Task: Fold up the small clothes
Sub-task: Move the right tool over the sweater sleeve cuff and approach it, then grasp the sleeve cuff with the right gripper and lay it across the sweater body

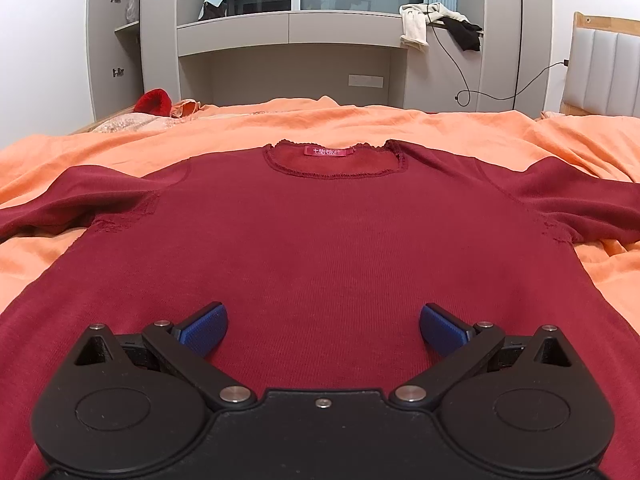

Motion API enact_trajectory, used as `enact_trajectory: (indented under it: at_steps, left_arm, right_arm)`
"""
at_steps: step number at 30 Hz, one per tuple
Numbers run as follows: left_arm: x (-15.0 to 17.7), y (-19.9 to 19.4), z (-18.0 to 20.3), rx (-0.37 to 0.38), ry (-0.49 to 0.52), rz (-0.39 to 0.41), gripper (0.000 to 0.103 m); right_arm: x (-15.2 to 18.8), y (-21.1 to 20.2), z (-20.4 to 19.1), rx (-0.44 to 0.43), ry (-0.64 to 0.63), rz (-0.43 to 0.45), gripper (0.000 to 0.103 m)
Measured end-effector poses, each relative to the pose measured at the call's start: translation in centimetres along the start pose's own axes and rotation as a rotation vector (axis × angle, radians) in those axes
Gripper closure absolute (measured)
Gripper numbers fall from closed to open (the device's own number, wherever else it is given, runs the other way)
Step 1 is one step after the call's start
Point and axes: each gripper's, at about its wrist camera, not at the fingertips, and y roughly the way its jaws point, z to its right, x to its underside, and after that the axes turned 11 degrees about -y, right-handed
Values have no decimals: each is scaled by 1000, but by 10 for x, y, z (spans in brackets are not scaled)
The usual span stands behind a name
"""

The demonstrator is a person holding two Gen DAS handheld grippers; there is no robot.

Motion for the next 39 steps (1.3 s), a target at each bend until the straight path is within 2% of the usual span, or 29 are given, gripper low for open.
enact_trajectory:
  at_steps: [2, 4, 7, 12, 19, 25, 29, 33, 39]
  left_arm:
    - [0, 0, 0, 0, 0, 0, 0]
    - [0, 0, 0, 0, -1, 0, 0]
    - [0, 0, 0, 0, 0, 0, 0]
    - [0, 0, 0, 0, 0, 0, 0]
    - [-6, -4, -2, 29, -28, 2, 1]
    - [-25, -20, -11, 56, -73, 51, 1]
    - [-39, -32, -24, 30, -89, 88, 1]
    - [-52, -39, -49, 4, -167, 91, 1]
    - [-65, -50, -93, -26, -308, 97, 1]
  right_arm:
    - [0, 0, 1, 3, 8, -2, 36]
    - [0, 0, 4, 6, 22, -6, 58]
    - [0, 2, 8, -2, 51, -15, 76]
    - [-3, 0, 8, -20, 57, -4, 92]
    - [-14, -18, -11, -29, -45, 63, 96]
    - [-33, -58, -59, -91, -219, 187, 96]
    - [-43, -94, -117, -156, -383, 276, 96]
    - [-44, -133, -187, -246, -557, 358, 96]
    - [-13, -179, -290, -398, -805, 415, 97]
